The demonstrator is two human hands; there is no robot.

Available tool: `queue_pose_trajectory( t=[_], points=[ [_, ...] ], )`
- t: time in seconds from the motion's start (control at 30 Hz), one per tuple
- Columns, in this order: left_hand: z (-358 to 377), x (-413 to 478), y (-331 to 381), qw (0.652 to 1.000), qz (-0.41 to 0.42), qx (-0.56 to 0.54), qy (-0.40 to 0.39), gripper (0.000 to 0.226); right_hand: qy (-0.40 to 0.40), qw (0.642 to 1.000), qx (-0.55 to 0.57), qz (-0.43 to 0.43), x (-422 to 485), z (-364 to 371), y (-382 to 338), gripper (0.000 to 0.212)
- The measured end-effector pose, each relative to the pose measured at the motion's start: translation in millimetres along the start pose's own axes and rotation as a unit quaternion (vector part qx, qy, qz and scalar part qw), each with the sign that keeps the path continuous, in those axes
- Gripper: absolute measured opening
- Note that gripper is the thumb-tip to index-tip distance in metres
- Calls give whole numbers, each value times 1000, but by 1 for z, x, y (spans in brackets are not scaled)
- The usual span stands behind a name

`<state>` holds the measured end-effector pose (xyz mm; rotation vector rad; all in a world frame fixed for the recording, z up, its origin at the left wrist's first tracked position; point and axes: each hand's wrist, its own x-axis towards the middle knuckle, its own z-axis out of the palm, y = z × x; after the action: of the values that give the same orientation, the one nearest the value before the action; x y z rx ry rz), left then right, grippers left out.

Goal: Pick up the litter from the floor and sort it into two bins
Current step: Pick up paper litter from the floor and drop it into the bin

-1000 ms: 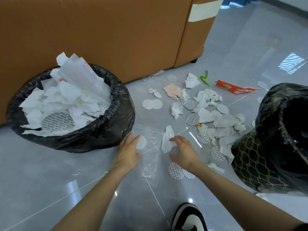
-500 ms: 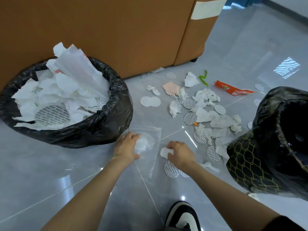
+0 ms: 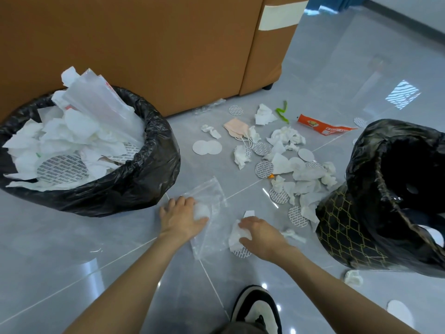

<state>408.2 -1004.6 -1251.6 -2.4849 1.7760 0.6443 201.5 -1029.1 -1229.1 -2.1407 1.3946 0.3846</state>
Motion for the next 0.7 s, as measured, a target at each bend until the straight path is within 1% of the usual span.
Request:
queue_pose_trajectory(
  t=[0.07, 0.13, 0.2, 0.27, 0.33, 0.4, 0.47, 0.6, 0.7],
  points=[
    [3, -4, 2, 1000, -17, -13, -2, 66, 12, 1000, -5, -5, 2, 5, 2, 56],
    [4, -5, 6, 998, -42, -43, 7, 67, 19, 1000, -17, -12, 4, 9, 1, 64],
    [3, -4, 9, 997, -54, -58, 15, 64, 21, 999, -23, -12, 6, 12, 1, 69],
    [3, -2, 12, 997, -54, -53, 19, 58, 22, 1000, -19, -2, 8, 14, 2, 70],
    [1, 0, 14, 997, -51, -43, 25, 55, 15, 1000, -18, 7, 10, 13, 2, 65],
    [0, 2, 15, 998, -47, -30, 25, 52, 13, 1000, -13, 14, 10, 13, 2, 55],
    [-1, 5, 17, 999, -43, -15, 11, 48, 17, 1000, -3, 22, 10, 14, 1, 48],
    [1, 5, 20, 999, -32, -9, -34, 37, 14, 999, 2, 32, 9, 15, -3, 45],
    [5, 2, 19, 1000, -6, 8, -28, 34, 4, 999, 9, 37, 9, 13, -6, 38]
  ],
)
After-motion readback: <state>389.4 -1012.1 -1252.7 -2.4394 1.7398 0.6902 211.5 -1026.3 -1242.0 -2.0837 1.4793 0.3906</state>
